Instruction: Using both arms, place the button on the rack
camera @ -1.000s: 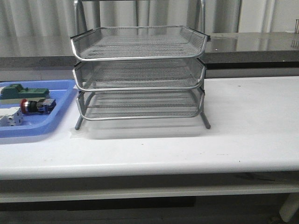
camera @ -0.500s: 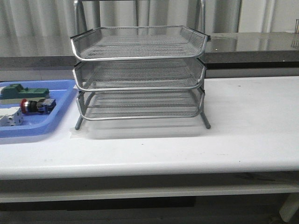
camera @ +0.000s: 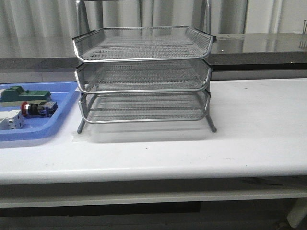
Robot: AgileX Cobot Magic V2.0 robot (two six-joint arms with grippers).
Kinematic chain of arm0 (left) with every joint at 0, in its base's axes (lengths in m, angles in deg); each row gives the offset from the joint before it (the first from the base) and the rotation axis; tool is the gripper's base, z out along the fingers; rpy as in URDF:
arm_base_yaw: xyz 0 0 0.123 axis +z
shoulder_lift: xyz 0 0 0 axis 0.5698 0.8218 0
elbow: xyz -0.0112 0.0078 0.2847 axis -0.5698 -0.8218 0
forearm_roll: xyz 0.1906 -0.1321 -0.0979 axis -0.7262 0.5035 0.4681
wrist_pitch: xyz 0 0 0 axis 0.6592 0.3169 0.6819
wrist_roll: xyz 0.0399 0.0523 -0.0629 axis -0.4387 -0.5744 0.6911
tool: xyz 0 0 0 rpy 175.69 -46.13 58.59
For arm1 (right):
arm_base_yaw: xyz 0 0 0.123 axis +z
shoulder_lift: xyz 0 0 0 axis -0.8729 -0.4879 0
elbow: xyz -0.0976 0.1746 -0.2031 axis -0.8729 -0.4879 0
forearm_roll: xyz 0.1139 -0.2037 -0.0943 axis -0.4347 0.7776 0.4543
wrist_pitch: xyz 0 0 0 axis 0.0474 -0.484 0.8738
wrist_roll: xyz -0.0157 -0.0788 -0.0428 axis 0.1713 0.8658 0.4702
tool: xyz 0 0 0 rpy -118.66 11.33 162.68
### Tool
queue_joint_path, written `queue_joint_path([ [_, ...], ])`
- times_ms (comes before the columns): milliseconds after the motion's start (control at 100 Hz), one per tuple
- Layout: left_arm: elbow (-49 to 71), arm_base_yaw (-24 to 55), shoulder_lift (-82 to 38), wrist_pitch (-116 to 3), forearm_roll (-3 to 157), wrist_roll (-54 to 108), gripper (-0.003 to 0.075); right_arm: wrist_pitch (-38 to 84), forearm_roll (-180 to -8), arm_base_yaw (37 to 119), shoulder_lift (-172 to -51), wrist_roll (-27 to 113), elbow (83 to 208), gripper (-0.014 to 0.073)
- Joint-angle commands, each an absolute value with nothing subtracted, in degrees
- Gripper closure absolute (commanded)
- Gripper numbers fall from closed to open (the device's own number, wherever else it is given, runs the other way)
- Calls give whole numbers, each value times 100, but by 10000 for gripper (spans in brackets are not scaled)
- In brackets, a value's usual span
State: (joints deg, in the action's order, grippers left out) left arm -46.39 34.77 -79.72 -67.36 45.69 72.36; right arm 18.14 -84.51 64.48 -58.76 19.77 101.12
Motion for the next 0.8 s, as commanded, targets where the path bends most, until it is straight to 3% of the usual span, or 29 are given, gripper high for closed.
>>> queue_joint_path([
  [0,-4960,3473,-8151,-7235,4570,7286,741,1627,-8558,6401,-6351,1982,10769,651],
  [340,-4960,3473,-8151,-7235,4570,7286,741,31,-8563,6401,-8218,1982,12413,651],
  [790,-4960,3473,-8151,-7235,4570,7286,741,-117,-8899,6401,-9811,1982,12877,649],
])
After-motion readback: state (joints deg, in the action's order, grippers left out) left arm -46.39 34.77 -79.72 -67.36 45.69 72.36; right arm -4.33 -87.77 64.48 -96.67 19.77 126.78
